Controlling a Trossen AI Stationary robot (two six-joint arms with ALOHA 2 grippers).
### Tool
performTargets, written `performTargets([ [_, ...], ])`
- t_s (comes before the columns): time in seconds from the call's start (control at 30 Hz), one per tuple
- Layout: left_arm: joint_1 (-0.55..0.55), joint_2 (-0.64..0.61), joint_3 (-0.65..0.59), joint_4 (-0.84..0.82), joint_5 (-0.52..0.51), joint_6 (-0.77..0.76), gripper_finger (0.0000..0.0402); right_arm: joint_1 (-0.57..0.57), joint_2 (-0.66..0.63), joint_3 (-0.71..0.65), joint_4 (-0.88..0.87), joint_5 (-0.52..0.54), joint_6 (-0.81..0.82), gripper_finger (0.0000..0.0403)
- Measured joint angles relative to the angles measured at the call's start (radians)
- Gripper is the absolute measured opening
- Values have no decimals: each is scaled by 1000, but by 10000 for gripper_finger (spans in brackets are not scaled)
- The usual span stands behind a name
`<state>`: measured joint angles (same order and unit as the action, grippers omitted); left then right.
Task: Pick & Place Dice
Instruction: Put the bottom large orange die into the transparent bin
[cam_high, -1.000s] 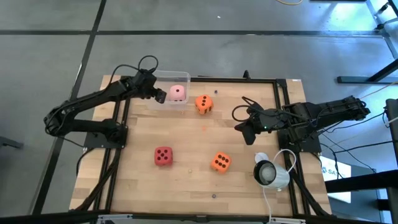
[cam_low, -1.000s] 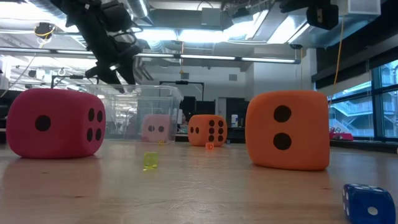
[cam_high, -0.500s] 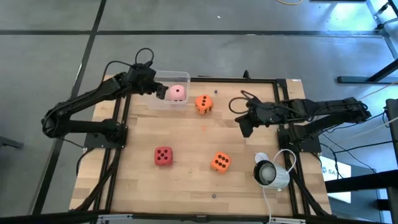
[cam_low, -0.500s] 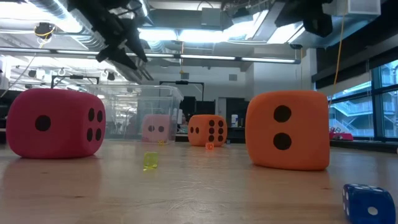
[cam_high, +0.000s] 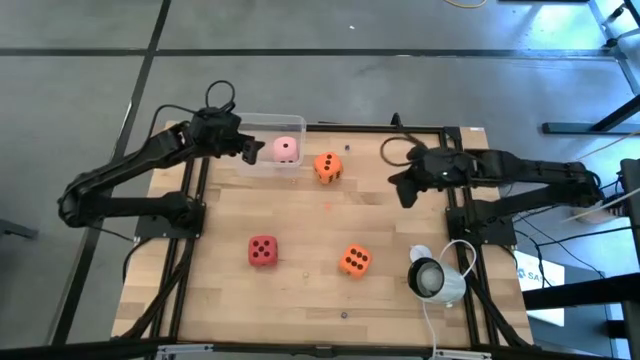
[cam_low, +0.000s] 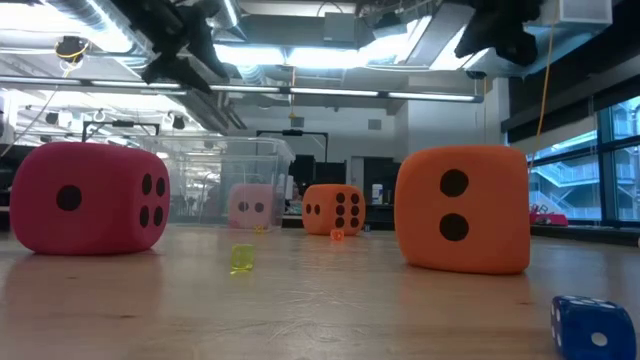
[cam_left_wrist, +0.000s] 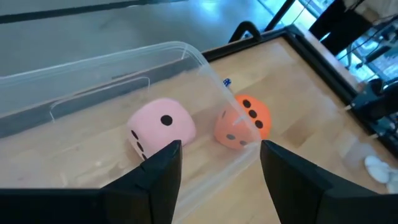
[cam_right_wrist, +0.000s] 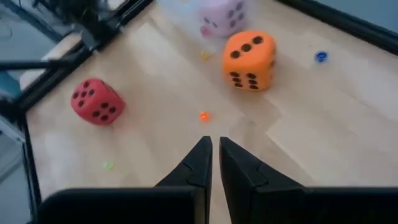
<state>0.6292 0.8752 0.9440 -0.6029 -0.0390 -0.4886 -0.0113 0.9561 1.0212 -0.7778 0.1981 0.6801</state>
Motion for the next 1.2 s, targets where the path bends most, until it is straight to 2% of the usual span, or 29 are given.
performTargets([
  [0.1,-12,-14,0,0,-6,-21,207,-23,-112,-117,86,-24,42,32],
  [0.27,-37,-20,0,0,-26,-40,207,-40,-280,-333,375,-65,84,32],
  [0.4,-52,-19,0,0,-44,-57,207,-55,-325,-483,579,-97,91,32],
  [0.57,-68,-19,0,0,-49,-68,207,-120,-308,-648,807,-149,119,32],
  [0.73,-68,-19,0,3,-50,-89,207,-272,-228,-692,892,-279,61,32],
  [0.93,-68,-19,0,10,-51,-108,207,-475,-20,-691,1009,-432,-55,32],
  [1.07,-68,-19,0,9,-54,-119,207,-535,128,-642,1096,-457,-101,32],
  [1.2,-68,-19,0,9,-64,-126,207,-547,274,-534,1092,-423,-143,32],
])
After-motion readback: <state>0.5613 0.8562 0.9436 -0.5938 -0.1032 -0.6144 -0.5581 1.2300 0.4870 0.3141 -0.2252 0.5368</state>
